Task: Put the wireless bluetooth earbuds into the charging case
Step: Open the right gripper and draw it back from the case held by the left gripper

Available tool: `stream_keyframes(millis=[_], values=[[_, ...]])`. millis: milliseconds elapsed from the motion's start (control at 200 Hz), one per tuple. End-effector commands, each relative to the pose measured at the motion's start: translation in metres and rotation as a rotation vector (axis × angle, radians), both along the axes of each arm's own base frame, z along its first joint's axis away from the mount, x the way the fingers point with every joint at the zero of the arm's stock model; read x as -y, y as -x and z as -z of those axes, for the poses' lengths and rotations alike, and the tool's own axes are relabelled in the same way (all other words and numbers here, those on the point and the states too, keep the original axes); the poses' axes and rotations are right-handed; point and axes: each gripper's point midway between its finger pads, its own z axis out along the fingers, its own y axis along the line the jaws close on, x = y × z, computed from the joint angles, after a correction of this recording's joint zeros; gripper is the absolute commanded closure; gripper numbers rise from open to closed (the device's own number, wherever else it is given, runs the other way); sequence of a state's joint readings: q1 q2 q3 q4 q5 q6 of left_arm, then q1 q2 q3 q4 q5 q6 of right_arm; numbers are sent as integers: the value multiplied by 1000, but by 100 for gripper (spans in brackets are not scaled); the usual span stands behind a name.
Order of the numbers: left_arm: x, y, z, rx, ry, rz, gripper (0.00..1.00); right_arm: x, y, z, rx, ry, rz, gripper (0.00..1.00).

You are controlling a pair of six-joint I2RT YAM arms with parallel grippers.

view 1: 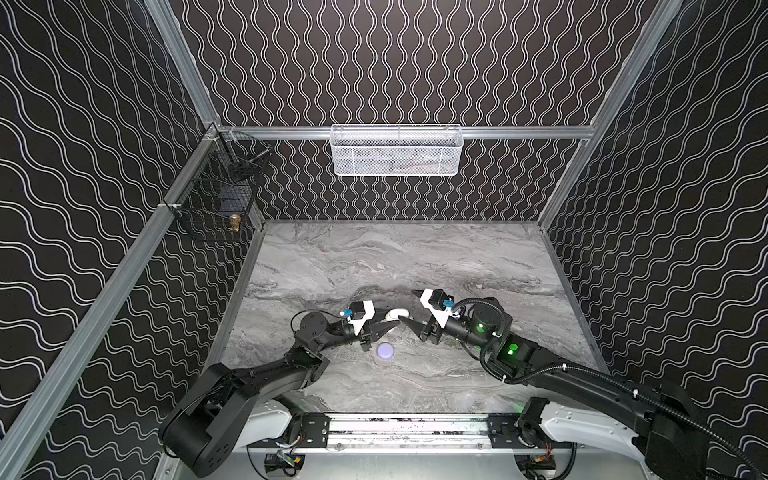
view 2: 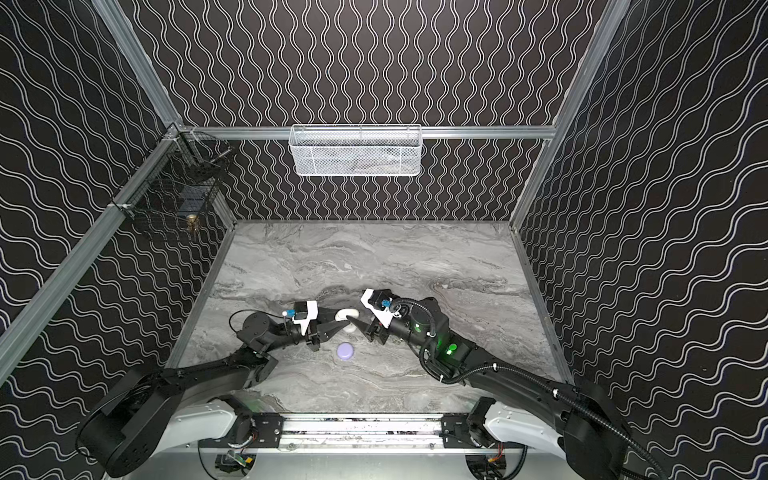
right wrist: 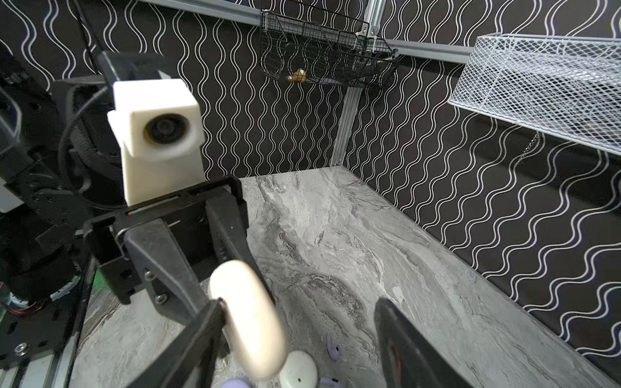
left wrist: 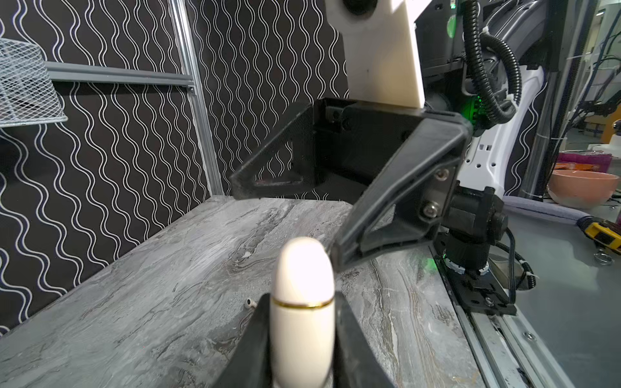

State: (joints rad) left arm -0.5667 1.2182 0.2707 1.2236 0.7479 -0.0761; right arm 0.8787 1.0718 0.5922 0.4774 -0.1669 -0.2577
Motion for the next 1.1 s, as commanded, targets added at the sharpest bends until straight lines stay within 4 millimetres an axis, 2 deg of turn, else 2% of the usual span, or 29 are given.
stream_keyframes(millis=[0, 135, 435, 566, 721, 1011, 1096], values=[[2, 10, -9, 40, 16, 54, 100, -2, -3, 0, 8, 11, 8, 27], [3, 14, -11, 45, 25, 84, 100, -2, -11, 1, 5, 19, 42, 29], [3, 23, -16, 75, 49, 126, 100, 10, -22, -14, 43, -30, 137, 35], [3, 25, -15, 80, 51, 133, 100, 12, -27, -17, 36, -42, 166, 45], [4, 26, -16, 73, 54, 153, 100, 13, -30, -18, 27, -44, 183, 51], [3, 21, -10, 54, 53, 126, 100, 20, -25, -29, 23, -81, 187, 52], [5, 16, -8, 29, 54, 113, 100, 21, -14, -30, 24, -89, 145, 50]])
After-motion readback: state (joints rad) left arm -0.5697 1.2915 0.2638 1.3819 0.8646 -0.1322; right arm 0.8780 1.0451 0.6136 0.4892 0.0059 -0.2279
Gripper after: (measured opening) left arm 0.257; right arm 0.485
